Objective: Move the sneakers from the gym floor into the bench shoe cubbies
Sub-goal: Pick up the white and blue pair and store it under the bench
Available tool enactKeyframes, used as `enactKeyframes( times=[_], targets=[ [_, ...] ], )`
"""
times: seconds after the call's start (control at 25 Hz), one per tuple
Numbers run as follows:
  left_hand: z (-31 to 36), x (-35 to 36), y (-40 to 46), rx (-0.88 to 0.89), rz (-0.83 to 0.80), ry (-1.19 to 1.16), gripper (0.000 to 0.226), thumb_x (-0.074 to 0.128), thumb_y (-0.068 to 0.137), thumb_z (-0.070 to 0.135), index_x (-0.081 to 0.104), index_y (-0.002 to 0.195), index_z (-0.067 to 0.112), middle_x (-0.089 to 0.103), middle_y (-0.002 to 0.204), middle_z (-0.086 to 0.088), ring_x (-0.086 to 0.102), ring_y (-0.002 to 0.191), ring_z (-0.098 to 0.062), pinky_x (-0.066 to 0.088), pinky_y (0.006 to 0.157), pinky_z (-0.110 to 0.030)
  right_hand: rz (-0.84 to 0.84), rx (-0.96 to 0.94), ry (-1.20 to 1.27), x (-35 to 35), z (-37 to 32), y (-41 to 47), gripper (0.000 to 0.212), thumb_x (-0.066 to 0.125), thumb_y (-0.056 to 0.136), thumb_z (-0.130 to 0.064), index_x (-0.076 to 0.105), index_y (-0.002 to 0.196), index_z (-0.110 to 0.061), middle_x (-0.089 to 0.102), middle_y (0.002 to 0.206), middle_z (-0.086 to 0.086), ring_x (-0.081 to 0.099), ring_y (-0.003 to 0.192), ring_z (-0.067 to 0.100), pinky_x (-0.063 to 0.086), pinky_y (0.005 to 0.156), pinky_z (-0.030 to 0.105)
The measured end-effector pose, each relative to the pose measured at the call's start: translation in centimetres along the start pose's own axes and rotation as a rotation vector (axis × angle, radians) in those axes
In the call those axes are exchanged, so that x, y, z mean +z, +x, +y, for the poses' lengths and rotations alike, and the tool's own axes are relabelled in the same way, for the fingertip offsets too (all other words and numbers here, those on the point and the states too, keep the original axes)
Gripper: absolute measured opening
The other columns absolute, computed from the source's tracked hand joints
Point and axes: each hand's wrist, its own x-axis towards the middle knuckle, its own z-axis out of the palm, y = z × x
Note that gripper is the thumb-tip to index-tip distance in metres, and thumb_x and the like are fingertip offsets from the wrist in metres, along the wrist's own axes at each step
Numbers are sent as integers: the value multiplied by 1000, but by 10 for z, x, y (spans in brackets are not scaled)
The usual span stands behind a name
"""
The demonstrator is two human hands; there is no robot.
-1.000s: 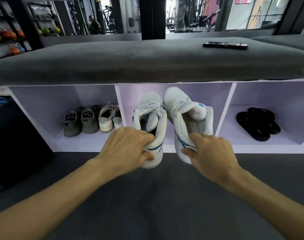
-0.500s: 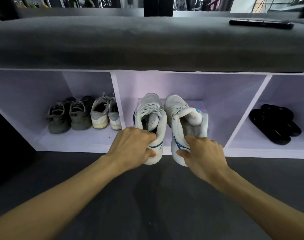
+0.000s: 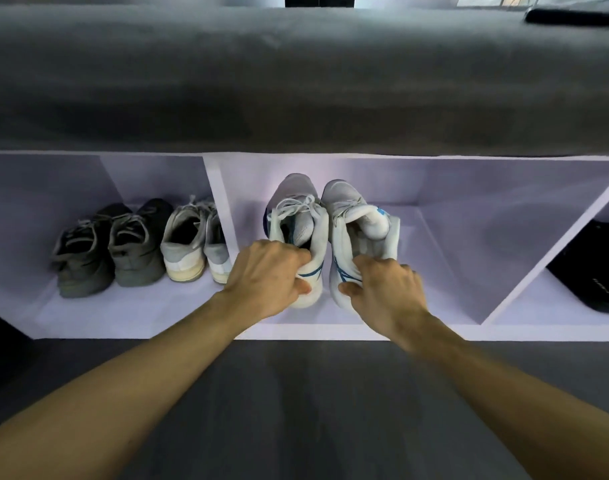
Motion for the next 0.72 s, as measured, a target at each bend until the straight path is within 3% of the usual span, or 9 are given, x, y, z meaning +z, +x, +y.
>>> enactKeyframes(
  times=[0.24,0.48,0.72],
  targets=[
    [-18,56,39,-61,-58,-3,27,72,75,41,60,89,21,70,92,-3,63,87,-32,33,61,-27,8,22,33,51,13,62,27,57,84,-38,51,103,-19,65,95,12,58,86,39,32,69,34],
    [-36,110,68,-145,-137,-78,22,69,80,34,60,96,21,68,102,-4,61,96,-32,47,73,-35,-58,32,-12,113,17,96,35,56,84,-41,51,111,-19,65,102,10,61,93,34,42,75,34],
    [-47,135,76,-196,-183,-134,26,70,80,31,63,104,22,68,107,-3,62,100,-29,47,79,-33,-50,50,16,143,16,106,40,57,84,-40,49,118,-21,65,98,8,63,90,33,44,74,33]
  ],
)
